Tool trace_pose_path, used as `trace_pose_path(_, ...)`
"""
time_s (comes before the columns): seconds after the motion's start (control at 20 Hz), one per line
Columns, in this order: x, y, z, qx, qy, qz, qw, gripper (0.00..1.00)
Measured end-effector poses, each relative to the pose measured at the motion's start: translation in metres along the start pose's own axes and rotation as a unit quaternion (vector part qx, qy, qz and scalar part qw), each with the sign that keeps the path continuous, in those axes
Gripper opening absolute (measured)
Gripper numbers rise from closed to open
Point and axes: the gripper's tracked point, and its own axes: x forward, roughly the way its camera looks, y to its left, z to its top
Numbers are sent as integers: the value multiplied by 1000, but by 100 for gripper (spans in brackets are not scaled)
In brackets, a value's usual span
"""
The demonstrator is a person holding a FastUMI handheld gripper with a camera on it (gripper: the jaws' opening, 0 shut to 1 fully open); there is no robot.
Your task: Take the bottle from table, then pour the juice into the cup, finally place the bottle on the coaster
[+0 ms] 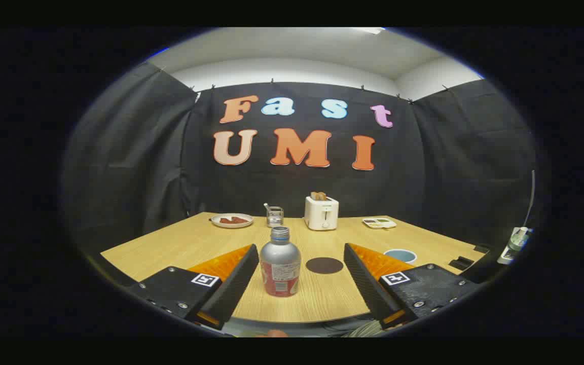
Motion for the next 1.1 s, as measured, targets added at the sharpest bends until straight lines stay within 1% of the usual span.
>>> trace_pose_path(0.1, 2, 7, -7, -13, 10, 6, 1000, 100)
trace_pose_path(0.25, 6, 15, -11, -12, 16, 11, 1000, 100)
trace_pose_path(0.45, 12, 12, -9, -12, 16, 7, 1000, 100)
trace_pose_path(0.75, 13, 4, -1, 0, 8, 0, 1000, 100)
trace_pose_path(1.1, 21, 12, -8, 14, 22, 10, 1000, 100)
